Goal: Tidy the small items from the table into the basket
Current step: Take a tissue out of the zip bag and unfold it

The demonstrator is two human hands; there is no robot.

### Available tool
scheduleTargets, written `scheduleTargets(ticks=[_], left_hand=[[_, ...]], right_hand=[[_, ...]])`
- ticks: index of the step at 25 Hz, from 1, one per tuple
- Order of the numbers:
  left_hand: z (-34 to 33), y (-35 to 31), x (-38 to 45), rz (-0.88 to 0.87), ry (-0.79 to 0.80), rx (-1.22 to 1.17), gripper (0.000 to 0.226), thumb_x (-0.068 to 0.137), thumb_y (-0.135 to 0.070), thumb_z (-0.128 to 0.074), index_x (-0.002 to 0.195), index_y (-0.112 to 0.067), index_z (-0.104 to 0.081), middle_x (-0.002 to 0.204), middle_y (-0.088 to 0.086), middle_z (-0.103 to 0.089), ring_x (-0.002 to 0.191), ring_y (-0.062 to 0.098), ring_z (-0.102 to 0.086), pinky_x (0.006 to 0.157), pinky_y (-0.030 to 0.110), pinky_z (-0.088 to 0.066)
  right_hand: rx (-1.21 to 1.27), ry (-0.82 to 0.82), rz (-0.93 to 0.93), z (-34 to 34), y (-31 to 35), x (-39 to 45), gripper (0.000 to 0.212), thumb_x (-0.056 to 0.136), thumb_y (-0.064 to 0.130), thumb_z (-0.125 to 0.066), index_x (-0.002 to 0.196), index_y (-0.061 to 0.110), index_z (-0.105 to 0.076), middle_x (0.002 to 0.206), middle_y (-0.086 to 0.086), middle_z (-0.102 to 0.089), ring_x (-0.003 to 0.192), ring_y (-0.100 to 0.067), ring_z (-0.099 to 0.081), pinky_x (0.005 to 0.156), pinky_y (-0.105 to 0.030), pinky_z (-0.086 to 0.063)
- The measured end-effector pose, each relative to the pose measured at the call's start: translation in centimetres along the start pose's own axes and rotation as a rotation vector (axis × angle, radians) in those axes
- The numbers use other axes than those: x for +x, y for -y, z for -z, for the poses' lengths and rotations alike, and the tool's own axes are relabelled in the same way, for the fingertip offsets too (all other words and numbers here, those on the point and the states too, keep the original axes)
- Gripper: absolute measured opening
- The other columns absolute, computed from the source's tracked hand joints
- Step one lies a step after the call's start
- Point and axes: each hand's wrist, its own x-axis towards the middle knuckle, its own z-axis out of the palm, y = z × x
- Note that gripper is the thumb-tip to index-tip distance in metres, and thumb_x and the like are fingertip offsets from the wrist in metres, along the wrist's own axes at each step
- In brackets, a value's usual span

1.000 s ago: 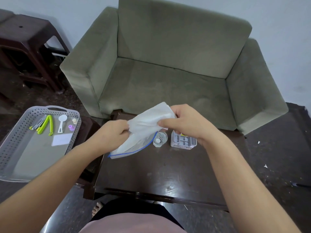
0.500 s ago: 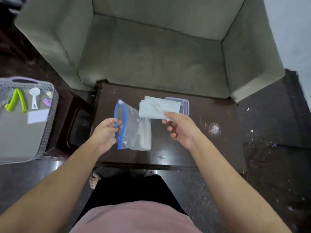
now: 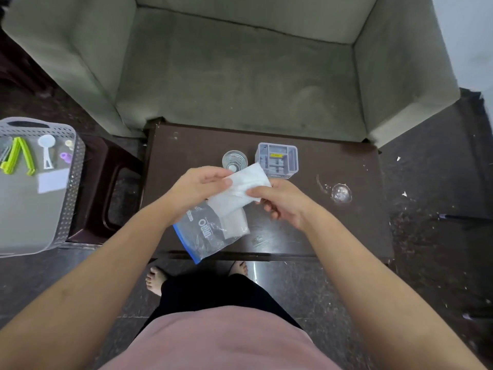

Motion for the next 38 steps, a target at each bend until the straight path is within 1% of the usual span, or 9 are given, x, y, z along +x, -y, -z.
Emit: scheduleTargets(ticks=[3, 8, 12, 20, 25, 26, 30, 34, 38], left_hand=[[0.0, -1.6, -0.4, -0.016, -0.044, 0.098, 0.006, 0.086, -0.013, -0.066, 0.09, -0.011, -0.069, 0.077, 0.003, -0.072, 0.067, 0.011, -0.064, 0.064, 0.029, -0.05], [-0.7, -1.9, -2.4, 0.071, -0.171, -0.184, 0.012, 0.088, -0.014, -0.063, 0.097, -0.006, -0.066, 0.097, 0.015, -0.072, 0.084, 0.024, -0.07, 0.075, 0.038, -0.058], [-0.9, -1.9, -3.5, 0.072, -0.244, -0.269, 0.014, 0.091, -0.014, -0.058, 0.101, -0.005, -0.064, 0.1, 0.013, -0.073, 0.09, 0.027, -0.071, 0.077, 0.04, -0.058], [0.5, -0.9, -4.2, 0.052, -0.449, -0.27, 0.018, 0.091, -0.005, -0.053, 0.105, -0.012, -0.061, 0.103, 0.01, -0.071, 0.085, 0.023, -0.07, 0.059, 0.029, -0.059], [0.1, -1.0, -4.2, 0.025, -0.32, -0.389, 0.026, 0.09, -0.015, -0.06, 0.115, -0.01, -0.059, 0.109, 0.008, -0.071, 0.096, 0.025, -0.07, 0.081, 0.045, -0.057], [0.2, -0.9, -4.1, 0.014, -0.315, -0.414, 0.027, 0.09, -0.016, -0.059, 0.117, -0.012, -0.059, 0.111, 0.006, -0.071, 0.097, 0.025, -0.07, 0.081, 0.045, -0.057], [0.8, -0.9, -4.0, 0.002, -0.296, -0.576, 0.026, 0.092, -0.014, -0.054, 0.118, -0.015, -0.059, 0.112, 0.004, -0.071, 0.096, 0.023, -0.07, 0.069, 0.038, -0.059], [0.9, -0.9, -4.2, -0.043, -0.247, -0.615, 0.026, 0.094, -0.01, -0.05, 0.116, -0.018, -0.059, 0.112, 0.002, -0.071, 0.095, 0.02, -0.071, 0.067, 0.036, -0.059], [1.1, -0.9, -4.2, -0.047, -0.24, -0.616, 0.024, 0.093, -0.005, -0.048, 0.113, -0.016, -0.057, 0.11, 0.003, -0.07, 0.095, 0.021, -0.07, 0.068, 0.038, -0.059]], right_hand=[[0.078, -0.008, 0.071, 0.3, 1.2, -0.2, 0.009, 0.083, 0.024, -0.071, 0.082, 0.023, -0.062, 0.073, 0.006, -0.059, 0.052, -0.005, -0.045, 0.046, -0.019, -0.028], [0.348, -0.13, 0.133, -2.2, 1.5, -1.3, 0.052, 0.08, 0.03, -0.075, 0.125, 0.02, -0.051, 0.105, -0.006, -0.067, 0.077, -0.016, -0.067, 0.062, -0.026, -0.053], [0.38, -0.054, 0.209, -4.3, 0.9, -1.8, 0.044, 0.08, 0.027, -0.076, 0.119, 0.017, -0.057, 0.113, -0.006, -0.069, 0.102, -0.022, -0.068, 0.082, -0.037, -0.058], [0.453, -0.067, 0.174, -3.4, 0.3, -1.5, 0.01, 0.09, 0.009, -0.063, 0.099, 0.007, -0.068, 0.091, -0.005, -0.072, 0.07, -0.013, -0.068, 0.055, -0.023, -0.054], [0.421, 0.003, 0.321, -3.4, 1.7, -2.3, 0.012, 0.085, 0.006, -0.068, 0.097, 0.005, -0.068, 0.076, 0.001, -0.075, 0.064, -0.01, -0.071, 0.051, -0.02, -0.052], [0.425, -0.003, 0.33, -3.5, 2.0, -2.3, 0.006, 0.087, 0.011, -0.067, 0.092, 0.007, -0.067, 0.074, 0.001, -0.073, 0.063, -0.011, -0.069, 0.052, -0.019, -0.051], [0.439, -0.081, 0.332, -3.3, 2.3, -1.7, 0.041, 0.087, 0.045, -0.06, 0.098, 0.006, -0.064, 0.089, -0.013, -0.06, 0.08, -0.025, -0.051, 0.068, -0.035, -0.041], [0.476, -0.149, 0.298, -2.9, 2.2, -0.7, 0.026, 0.096, 0.033, -0.054, 0.096, 0.01, -0.065, 0.092, -0.01, -0.065, 0.086, -0.026, -0.055, 0.074, -0.04, -0.043], [0.598, -0.151, 0.242, -3.0, 2.4, -0.1, 0.033, 0.099, 0.027, -0.047, 0.114, 0.001, -0.06, 0.104, -0.012, -0.066, 0.094, -0.025, -0.06, 0.091, -0.052, -0.048]])
